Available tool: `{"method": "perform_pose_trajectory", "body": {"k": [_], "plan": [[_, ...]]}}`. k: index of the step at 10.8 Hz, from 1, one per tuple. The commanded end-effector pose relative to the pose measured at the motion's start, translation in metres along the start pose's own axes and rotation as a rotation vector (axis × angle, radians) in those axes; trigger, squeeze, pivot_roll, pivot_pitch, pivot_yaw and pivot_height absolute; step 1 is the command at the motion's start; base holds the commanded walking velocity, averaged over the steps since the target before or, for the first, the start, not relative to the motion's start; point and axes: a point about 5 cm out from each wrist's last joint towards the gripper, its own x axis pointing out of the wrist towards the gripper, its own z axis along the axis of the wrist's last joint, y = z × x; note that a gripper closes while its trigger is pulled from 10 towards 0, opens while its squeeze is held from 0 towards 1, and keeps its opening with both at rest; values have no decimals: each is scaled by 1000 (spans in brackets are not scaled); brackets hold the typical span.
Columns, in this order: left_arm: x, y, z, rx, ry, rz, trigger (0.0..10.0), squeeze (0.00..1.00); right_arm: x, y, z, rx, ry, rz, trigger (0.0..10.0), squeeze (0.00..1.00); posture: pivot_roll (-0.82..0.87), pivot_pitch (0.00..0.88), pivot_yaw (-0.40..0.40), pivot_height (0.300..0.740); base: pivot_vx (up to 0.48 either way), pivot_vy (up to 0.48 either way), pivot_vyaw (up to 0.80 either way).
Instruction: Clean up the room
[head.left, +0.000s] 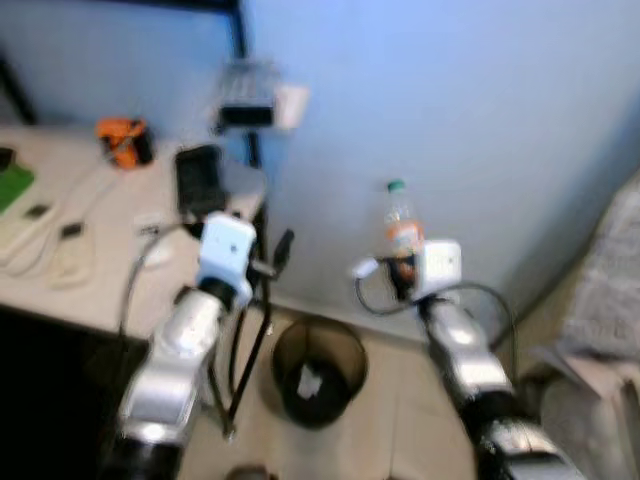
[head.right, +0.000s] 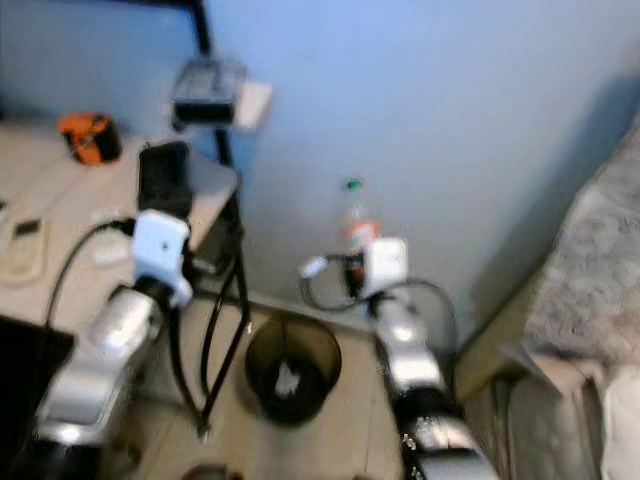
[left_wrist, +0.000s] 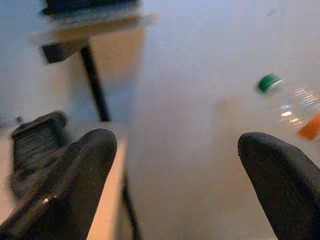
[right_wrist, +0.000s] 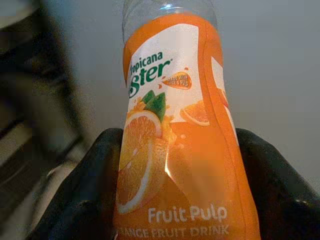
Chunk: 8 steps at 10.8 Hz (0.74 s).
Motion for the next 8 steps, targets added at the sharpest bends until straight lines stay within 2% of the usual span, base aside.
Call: {"method": "perform_pose_trajectory", "body": {"k": [1,2,3,4,5,6,7,8], "plan": [[-1,-13,12,28,-23,-79,10000,0,-1,0,-12,3,61,21,10000,0,234,100,-18,727,0,0,0],[-4,-18,15,43,-15,-130,10000,0,0,5,-17,-7,89,44,10000,0,249,116,-23,727,0,0,0],[-19,-28,14,72,47,-260,10000,0,2,23,-29,-44,166,126,10000,0,299,149,-38,727,0,0,0],[-26,-30,13,57,73,-281,10000,0,2,29,-33,-65,194,153,10000,0,321,164,-45,727,0,0,0],[-30,-31,15,0,81,-272,10000,0,1,33,-39,-105,228,160,10000,0,345,183,-51,727,0,0,0],[-34,-37,25,-43,58,-300,10000,0,0,37,-45,-156,265,166,10000,0,369,201,-54,727,0,0,0],[-39,-40,27,-44,59,-337,10000,0,-2,42,-50,-194,293,183,10000,0,378,208,-55,727,0,0,0],[-56,-39,12,-17,160,-374,10000,0,-4,53,-55,-230,317,226,10000,0,390,214,-59,727,0,0,0]]}}
